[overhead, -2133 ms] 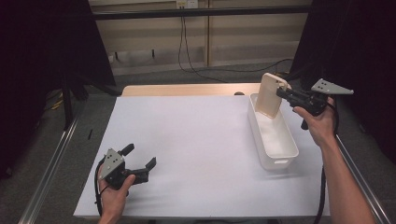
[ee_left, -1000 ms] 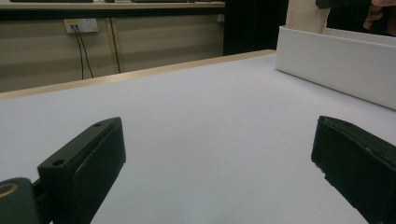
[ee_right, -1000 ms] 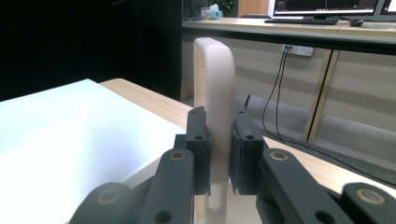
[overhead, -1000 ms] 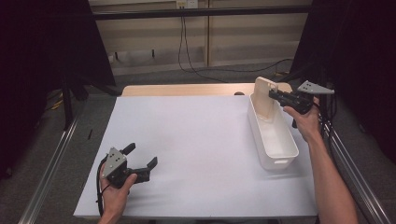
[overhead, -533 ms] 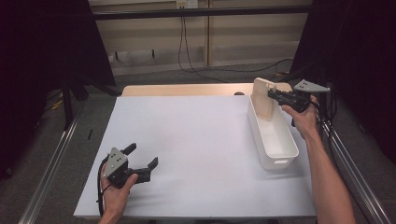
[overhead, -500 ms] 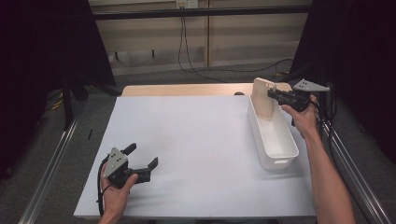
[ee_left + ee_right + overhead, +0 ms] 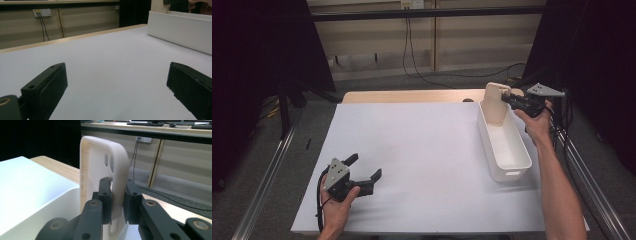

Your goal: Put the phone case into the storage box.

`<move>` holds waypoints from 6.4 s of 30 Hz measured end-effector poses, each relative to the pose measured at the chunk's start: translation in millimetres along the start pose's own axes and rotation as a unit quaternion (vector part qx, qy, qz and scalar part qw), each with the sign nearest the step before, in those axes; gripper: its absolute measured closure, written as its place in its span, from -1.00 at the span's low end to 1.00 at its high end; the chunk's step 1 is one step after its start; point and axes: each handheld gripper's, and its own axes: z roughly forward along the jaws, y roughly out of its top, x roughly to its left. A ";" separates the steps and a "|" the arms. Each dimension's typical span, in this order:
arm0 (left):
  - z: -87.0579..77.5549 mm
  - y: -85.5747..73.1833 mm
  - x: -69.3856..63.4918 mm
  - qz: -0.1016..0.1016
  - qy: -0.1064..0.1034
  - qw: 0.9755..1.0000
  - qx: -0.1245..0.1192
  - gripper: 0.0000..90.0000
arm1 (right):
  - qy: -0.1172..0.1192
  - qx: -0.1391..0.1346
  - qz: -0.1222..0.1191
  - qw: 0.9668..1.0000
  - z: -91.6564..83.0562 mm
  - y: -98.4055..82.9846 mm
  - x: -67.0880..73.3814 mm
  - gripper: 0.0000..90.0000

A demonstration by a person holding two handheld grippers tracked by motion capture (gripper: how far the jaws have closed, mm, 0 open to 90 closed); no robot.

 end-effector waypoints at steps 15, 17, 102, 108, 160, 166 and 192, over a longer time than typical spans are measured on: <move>-0.1 -0.7 1.5 -0.005 0.002 1.000 -0.001 -0.92 | -0.022 0.012 -0.007 1.000 12.9 6.4 1.5 0.55; -0.1 -0.7 1.7 -0.004 0.003 1.000 0.000 -0.92 | -0.022 0.010 -0.004 1.000 14.0 6.5 1.4 0.55; -0.5 -2.6 9.3 -0.021 0.011 1.000 -0.006 -0.93 | -0.087 -0.003 0.047 0.995 6.6 11.5 17.4 -1.00; -1.0 -2.3 9.0 -0.023 0.011 1.000 -0.010 -0.93 | -0.087 -0.004 0.040 0.995 1.0 11.2 21.1 -1.00; -6.0 -1.8 9.1 -0.023 0.015 0.999 -0.016 -0.93 | -0.090 -0.023 0.037 0.995 -77.2 7.5 60.8 -0.99; -7.2 -1.9 8.6 -0.020 0.014 1.000 -0.015 -0.93 | -0.091 -0.025 0.034 0.995 -88.3 3.7 65.2 -0.99; -13.1 -2.5 7.4 -0.017 0.019 1.000 -0.014 -0.92 | -0.087 -0.044 0.040 0.994 -124.3 -7.6 86.8 -1.00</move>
